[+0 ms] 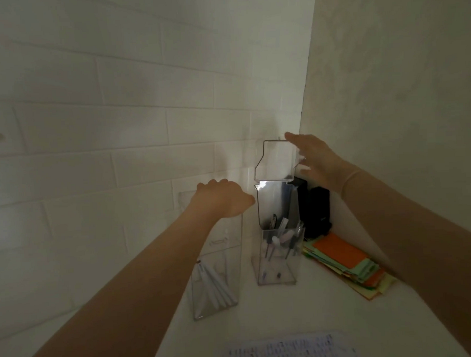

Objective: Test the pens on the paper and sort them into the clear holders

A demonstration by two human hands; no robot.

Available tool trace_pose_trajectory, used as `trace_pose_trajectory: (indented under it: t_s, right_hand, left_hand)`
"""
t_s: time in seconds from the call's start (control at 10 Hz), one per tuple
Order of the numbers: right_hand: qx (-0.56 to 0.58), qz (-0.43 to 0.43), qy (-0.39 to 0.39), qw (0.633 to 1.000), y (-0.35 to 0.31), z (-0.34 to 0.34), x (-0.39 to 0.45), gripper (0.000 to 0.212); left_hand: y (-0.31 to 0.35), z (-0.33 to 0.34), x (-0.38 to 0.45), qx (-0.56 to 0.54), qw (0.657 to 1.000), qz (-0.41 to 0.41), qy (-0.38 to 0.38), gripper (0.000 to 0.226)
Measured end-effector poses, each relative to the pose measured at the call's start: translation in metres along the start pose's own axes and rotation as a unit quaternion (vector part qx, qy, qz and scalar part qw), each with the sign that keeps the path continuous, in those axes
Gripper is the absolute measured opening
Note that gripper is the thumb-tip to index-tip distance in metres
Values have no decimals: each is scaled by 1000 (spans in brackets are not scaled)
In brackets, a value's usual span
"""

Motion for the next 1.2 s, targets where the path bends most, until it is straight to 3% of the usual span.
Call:
trace_pose_trajectory:
  t_s: [0.1,0.2,0.3,0.6,0.8,1.0,1.1,1.2]
  right_hand:
    - [-41,1,-47,998,22,0,-28,74]
    - [-156,-40,-66,985,41,12,-52,67]
    - [-113,-96,-64,987,56,28,-62,51]
    - [-132,-104,26,985,78,38,-75,82]
    - [-84,-129,15,988,90,45,-90,80]
    - [2,-124,-15,992,91,41,-99,77]
    - [0,-92,-33,995,95,39,-101,83]
    - [-23,-52,-65,996,98,38,-105,97]
  left_hand:
    - [1,-1,-2,-3,1000,4,-4,57]
    - [1,-2,-4,-19,1000,11,10,58]
    - [0,-2,-5,-21,1000,14,10,62]
    - [0,-2,-4,-36,999,37,13,55]
    - [0,-1,-3,-31,998,47,22,44]
    - [-2,-2,-1,-72,995,53,45,49]
    - [-4,-7,-2,-176,980,77,49,52]
    - [-9,-17,-7,-391,907,127,96,40]
Point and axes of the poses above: each hand's wrist, its own x-axis towards the middle knuckle, its own z-axis out of the palm, y = z × x, the point moved 4 cm from there along x, towards the middle knuckle, and after that the axes turned 15 degrees about -y, right-handed, at the moved point
